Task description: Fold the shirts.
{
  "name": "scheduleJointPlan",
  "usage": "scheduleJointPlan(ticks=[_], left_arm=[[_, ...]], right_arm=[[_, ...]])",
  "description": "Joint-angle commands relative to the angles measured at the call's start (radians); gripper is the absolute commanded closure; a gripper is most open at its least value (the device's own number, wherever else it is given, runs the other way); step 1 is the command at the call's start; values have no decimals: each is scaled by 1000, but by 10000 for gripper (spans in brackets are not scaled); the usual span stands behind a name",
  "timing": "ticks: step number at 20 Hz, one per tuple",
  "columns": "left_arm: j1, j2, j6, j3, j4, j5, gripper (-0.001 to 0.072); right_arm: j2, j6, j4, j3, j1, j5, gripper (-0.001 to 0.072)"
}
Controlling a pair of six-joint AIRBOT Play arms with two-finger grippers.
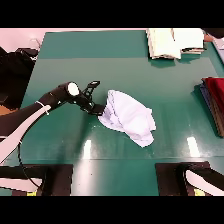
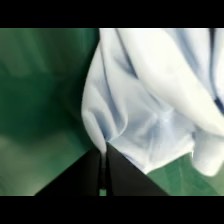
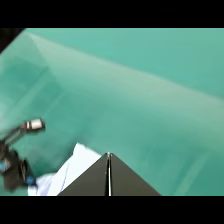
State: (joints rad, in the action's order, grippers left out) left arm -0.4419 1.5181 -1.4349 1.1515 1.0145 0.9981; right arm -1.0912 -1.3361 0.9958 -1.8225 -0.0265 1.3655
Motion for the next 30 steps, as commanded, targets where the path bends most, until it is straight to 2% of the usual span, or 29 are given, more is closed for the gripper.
scheduleJointPlan(ticks=[1,6,7,8,9,13,17,22,23,25,26,30], left_arm=[[54,-32,13,89,6,44,683],[123,-109,31,153,20,40,682],[122,-109,31,153,24,43,682],[122,-109,31,153,26,43,682],[122,-109,30,153,25,42,682],[122,-109,30,153,26,39,682],[122,-109,30,153,26,40,682],[122,-109,30,153,26,43,682],[122,-109,30,153,29,43,682],[123,-110,30,153,47,43,682],[123,-111,30,153,61,47,682],[146,-165,28,156,107,41,682]], right_arm=[[34,0,3,119,-3,56,696],[160,0,2,659,-51,5,692],[171,0,-1,769,-67,-14,598],[171,0,-1,880,-79,-34,320],[160,0,-8,973,-83,-52,224],[41,83,-194,1206,-20,-214,223],[-123,116,-299,1202,111,-370,223],[-303,116,-294,1054,191,-397,233],[-323,117,-292,1030,196,-397,319],[-338,152,-288,994,195,-396,638],[-333,167,-287,978,195,-396,695],[-225,167,-233,878,135,-375,696]])
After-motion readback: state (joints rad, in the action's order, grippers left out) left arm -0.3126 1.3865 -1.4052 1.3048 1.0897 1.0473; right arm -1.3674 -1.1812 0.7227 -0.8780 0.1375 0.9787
